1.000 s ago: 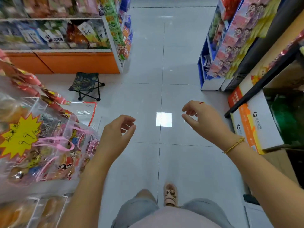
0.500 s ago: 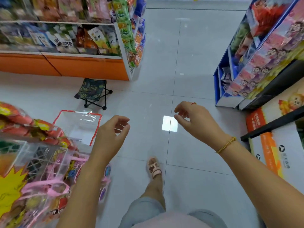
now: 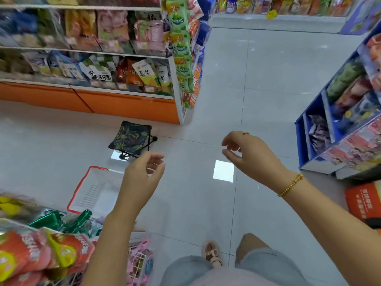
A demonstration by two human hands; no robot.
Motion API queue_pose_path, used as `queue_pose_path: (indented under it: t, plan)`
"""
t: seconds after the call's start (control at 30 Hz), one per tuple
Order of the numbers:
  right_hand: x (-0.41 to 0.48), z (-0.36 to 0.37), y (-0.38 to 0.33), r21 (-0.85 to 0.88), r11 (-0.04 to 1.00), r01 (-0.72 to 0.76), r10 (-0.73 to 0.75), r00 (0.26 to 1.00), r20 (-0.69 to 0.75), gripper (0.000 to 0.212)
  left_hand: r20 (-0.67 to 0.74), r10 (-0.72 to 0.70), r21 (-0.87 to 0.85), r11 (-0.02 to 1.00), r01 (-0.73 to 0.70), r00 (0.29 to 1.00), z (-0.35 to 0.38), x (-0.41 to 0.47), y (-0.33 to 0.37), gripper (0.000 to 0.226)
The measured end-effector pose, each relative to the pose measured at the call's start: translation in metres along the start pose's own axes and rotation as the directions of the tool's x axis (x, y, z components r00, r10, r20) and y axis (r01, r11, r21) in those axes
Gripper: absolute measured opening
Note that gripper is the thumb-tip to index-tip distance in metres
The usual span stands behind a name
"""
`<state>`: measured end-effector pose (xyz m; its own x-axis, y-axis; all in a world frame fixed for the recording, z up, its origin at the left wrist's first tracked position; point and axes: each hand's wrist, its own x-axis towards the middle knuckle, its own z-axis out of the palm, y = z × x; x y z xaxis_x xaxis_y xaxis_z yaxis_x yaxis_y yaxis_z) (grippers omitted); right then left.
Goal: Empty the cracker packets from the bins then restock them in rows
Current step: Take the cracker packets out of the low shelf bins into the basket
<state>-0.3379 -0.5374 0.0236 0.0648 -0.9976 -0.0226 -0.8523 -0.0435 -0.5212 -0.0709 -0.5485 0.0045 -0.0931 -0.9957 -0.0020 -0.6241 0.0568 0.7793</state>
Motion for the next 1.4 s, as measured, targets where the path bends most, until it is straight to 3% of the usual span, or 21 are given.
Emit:
queue_pose_path:
  t: [0.27,0.5,0.67,0.9,1.27,1.4]
  plan:
    - [0.15,0.019,-0.017,-0.078,0.98,0.185,-0.172,0.974,0.149,0.023,-0.138,-0.129,-0.031,0.992,0.126,0.982,-0.027,0.078,-0.034,0.019]
    - [0.302,0.031,-0.045,-0.05,0.91,0.411,-0.39,0.892,0.229,0.019,-0.309,-0.267,-0.055,0.963,0.263,0.913,-0.045,0.17,-0.055,0.017]
    - [0.404,0.042,-0.086,-0.027,0.825,0.564,-0.527,0.786,0.323,0.018,-0.463,-0.403,-0.145,0.913,0.381,0.789,-0.069,0.218,-0.067,0.014]
    - [0.497,0.082,-0.164,0.07,0.686,0.724,-0.686,0.613,0.391,0.018,-0.635,-0.555,-0.299,0.818,0.491,0.538,-0.107,0.243,-0.099,0.016]
    - [0.591,0.197,-0.291,0.174,0.521,0.836,-0.776,0.379,0.504,0.027,-0.656,-0.697,-0.437,0.664,0.606,0.291,-0.159,0.272,-0.194,0.015]
    - [0.613,0.238,-0.355,0.219,0.428,0.877,-0.803,0.257,0.537,0.026,-0.668,-0.724,-0.513,0.617,0.597,0.175,-0.186,0.278,-0.229,0.014]
